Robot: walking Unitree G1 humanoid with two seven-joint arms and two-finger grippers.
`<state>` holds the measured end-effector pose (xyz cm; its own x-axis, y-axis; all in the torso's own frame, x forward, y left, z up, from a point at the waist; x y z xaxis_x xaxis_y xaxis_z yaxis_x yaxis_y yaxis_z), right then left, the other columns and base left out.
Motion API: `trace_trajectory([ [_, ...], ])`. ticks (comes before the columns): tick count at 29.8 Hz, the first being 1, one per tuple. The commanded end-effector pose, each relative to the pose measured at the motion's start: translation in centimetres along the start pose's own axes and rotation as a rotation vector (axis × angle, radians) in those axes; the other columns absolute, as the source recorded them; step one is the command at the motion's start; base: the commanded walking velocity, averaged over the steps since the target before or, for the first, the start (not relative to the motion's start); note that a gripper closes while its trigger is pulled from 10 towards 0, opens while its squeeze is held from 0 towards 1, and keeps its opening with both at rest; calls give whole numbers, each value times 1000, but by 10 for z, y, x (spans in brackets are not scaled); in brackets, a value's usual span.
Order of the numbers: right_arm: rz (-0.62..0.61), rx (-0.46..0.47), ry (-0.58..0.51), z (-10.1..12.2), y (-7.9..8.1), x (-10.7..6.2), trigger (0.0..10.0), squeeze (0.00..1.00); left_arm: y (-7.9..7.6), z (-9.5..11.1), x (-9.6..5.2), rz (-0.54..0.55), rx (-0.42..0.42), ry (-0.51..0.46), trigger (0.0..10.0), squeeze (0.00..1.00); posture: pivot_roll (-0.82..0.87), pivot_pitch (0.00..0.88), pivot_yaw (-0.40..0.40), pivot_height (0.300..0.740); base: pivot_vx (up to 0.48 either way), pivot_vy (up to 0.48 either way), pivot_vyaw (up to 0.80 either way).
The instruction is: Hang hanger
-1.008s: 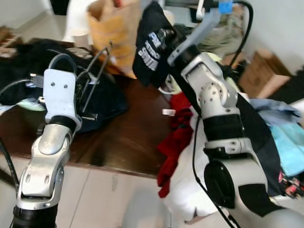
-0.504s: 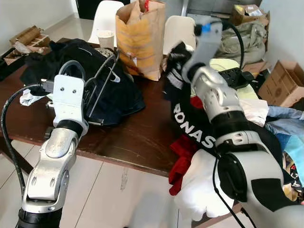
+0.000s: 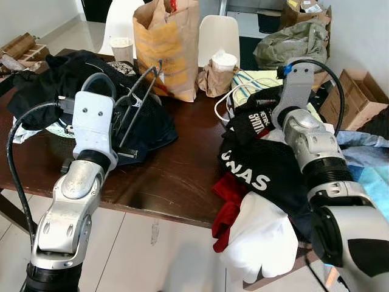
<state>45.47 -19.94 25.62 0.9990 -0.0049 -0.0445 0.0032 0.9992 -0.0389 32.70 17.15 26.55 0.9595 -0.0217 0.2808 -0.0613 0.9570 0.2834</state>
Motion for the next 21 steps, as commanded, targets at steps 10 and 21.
trace_trajectory([
  [10, 105, 89, -11, -7, 12, -2, 10000, 1000, -4, 7, -4, -149, 42, -31, 10000, 0, -41, 138, -41, 740, 0, 0, 0],
  [21, 462, 368, -243, 46, 39, -17, 10000, 647, 44, 35, 1, -135, 131, -52, 10000, 0, -20, 140, -34, 740, 0, 0, 0],
])
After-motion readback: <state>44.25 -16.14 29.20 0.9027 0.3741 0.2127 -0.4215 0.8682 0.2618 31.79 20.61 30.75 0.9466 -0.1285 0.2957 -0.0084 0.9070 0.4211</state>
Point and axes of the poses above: a point about 5 cm out from each wrist's last joint towards the gripper, its own x axis pointing out of the wrist towards the gripper, its own z axis along the axis of the wrist's last joint, y = z × x, the point moved 4 cm from there along x, pointing out of the wrist towards the gripper, and after that the axes turned 5 degrees about x, right-handed, at the moved point
